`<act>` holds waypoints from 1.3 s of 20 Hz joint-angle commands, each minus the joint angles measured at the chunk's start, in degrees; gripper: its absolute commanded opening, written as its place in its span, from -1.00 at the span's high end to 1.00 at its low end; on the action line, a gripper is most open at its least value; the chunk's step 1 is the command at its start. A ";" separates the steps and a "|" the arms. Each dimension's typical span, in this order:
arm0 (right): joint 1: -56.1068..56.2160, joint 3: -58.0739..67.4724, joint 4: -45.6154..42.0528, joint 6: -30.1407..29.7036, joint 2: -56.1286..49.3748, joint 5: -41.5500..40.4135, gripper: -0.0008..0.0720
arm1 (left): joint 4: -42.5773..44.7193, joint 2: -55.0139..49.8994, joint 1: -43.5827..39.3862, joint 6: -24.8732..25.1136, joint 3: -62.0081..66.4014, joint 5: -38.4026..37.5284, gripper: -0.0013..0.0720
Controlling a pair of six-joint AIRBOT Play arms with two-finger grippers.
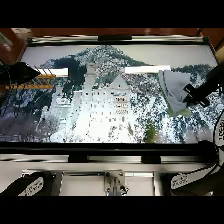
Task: Fold the shirts.
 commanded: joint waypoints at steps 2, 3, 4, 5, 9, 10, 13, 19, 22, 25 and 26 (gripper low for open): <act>0.07 -2.25 0.11 -4.07 1.18 -1.46 -0.62 | 0.02 0.00 -0.04 0.20 -0.02 0.00 0.87; -0.79 -1.51 -1.66 -4.20 2.19 -3.41 -0.62 | 0.02 0.00 -0.02 0.22 -0.02 0.02 0.87; -1.97 -0.09 -4.35 -4.17 3.45 -6.05 -0.62 | 0.02 -0.02 -0.02 0.22 -0.02 0.00 0.87; -3.28 2.01 -7.06 -4.17 4.66 -8.66 -0.62 | 0.02 -0.07 -0.02 0.22 -0.02 0.00 0.87; -8.87 17.31 -9.84 -3.87 9.60 -3.06 -0.62 | 0.44 -1.38 -0.55 2.40 0.00 0.00 0.88; -8.55 20.24 -6.64 -5.29 11.19 5.86 -0.61 | 2.60 -2.49 -1.60 2.36 0.13 -0.09 0.88; -0.15 21.29 0.72 -13.92 15.30 27.47 -0.60 | 18.36 -7.76 -8.44 -1.88 1.77 -1.99 0.88; 24.79 16.59 -7.32 -13.94 6.25 10.29 -0.60 | 35.60 -23.63 -20.06 -9.75 10.97 -17.64 -0.74; 25.62 16.59 1.38 -13.90 0.31 1.84 -0.60 | 35.58 -26.47 -20.26 -13.00 10.93 -19.87 -0.71; 25.59 16.61 -0.42 -13.57 -0.09 0.48 -0.60 | 35.63 -26.51 -20.26 -12.92 10.95 -17.99 -0.71; 25.59 16.61 -0.42 -13.64 0.02 0.52 -0.60 | 35.60 -26.56 -20.24 -12.90 10.95 -17.40 -0.71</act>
